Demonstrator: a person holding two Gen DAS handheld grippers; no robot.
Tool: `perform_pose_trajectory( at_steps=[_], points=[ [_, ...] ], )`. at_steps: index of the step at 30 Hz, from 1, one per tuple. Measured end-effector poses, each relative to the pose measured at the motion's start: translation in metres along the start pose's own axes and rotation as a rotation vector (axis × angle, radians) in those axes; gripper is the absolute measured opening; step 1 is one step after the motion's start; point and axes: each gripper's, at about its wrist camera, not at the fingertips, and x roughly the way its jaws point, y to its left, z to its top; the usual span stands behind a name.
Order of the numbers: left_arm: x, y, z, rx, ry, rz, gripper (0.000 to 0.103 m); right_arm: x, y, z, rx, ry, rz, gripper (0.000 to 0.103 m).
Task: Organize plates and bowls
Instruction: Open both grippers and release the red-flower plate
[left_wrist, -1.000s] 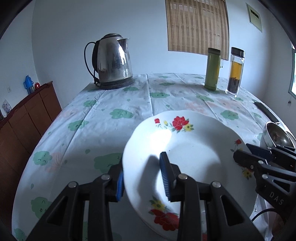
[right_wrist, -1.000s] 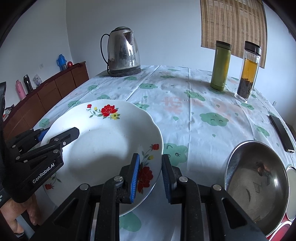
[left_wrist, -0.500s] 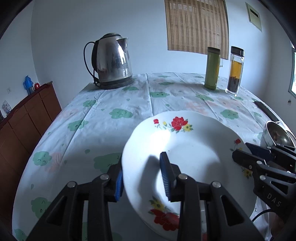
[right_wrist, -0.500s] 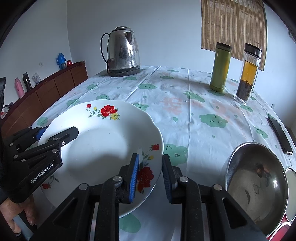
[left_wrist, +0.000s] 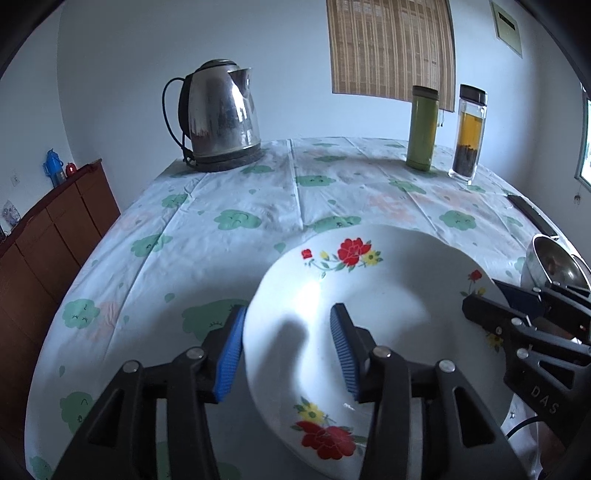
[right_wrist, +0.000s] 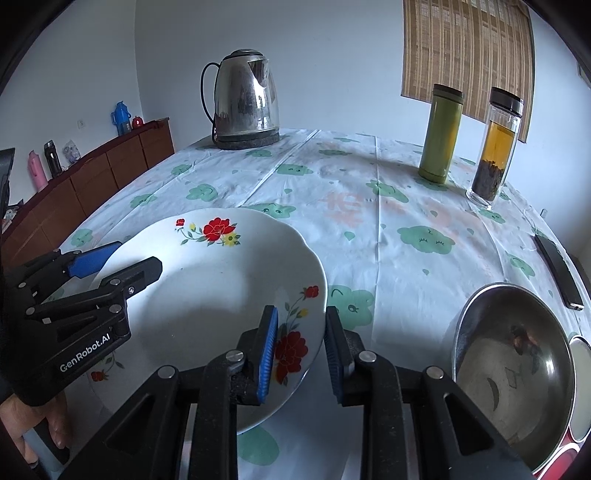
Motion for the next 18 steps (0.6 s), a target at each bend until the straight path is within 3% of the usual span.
perform_pose_trajectory(
  at_steps=[8, 11, 13, 15, 18],
  points=[
    [-0.004, 0.001, 0.001, -0.004, -0.023, -0.014, 0.051, -0.001, 0.002, 0.0, -0.012, -0.003, -0.009, 0.028],
    [-0.006, 0.004, 0.0, -0.012, -0.033, -0.018, 0.061, -0.001, 0.003, 0.0, -0.012, -0.01, -0.008, 0.029],
    [-0.007, 0.006, 0.0, -0.021, -0.04, -0.017, 0.072, -0.005, 0.003, 0.001, -0.008, -0.028, 0.009, 0.037],
    [-0.008, 0.007, 0.0, -0.029, -0.043, -0.021, 0.072, -0.011, 0.005, 0.001, -0.014, -0.06, 0.01, 0.051],
    [-0.008, 0.009, 0.0, -0.04, -0.046, -0.022, 0.072, -0.014, 0.01, 0.002, -0.037, -0.076, 0.003, 0.052]
  ],
)
